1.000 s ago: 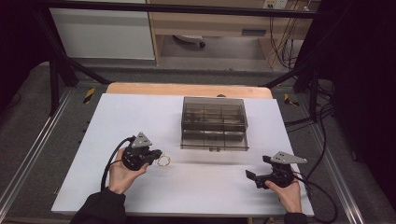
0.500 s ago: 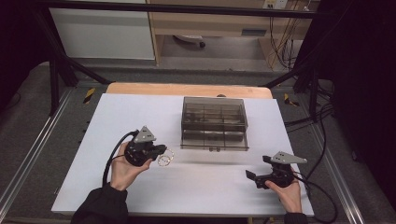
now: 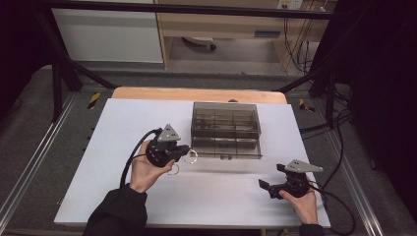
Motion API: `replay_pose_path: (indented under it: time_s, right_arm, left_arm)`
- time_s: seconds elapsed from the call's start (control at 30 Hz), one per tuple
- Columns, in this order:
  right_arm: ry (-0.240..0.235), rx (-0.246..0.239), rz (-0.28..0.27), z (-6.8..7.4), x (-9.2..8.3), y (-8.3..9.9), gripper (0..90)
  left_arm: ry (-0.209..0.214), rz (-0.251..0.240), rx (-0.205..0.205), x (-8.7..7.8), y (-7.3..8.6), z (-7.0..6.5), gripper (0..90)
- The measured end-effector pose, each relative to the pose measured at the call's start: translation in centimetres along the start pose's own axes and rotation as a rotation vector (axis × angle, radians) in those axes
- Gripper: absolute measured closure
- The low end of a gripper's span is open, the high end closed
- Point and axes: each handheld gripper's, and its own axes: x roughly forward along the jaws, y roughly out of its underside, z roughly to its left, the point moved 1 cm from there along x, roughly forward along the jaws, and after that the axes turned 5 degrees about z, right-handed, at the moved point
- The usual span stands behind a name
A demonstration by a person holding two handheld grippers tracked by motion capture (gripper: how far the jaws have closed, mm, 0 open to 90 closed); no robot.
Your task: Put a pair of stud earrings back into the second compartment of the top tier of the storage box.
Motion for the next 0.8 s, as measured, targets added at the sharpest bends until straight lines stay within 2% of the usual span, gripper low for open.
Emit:
replay_pose_path:
  time_s: [0.3,0.8]
  right_arm:
    - [-0.001,0.001,0.0,0.0,0.0,0.0,0.8]
    - [-0.001,0.0,0.001,0.0,0.0,0.0,0.8]
  left_arm:
    - [0.01,0.0,0.008,1.3,-1.8,-0.5,86.1]
    - [0.019,0.003,0.016,4.3,-4.5,-1.7,86.1]
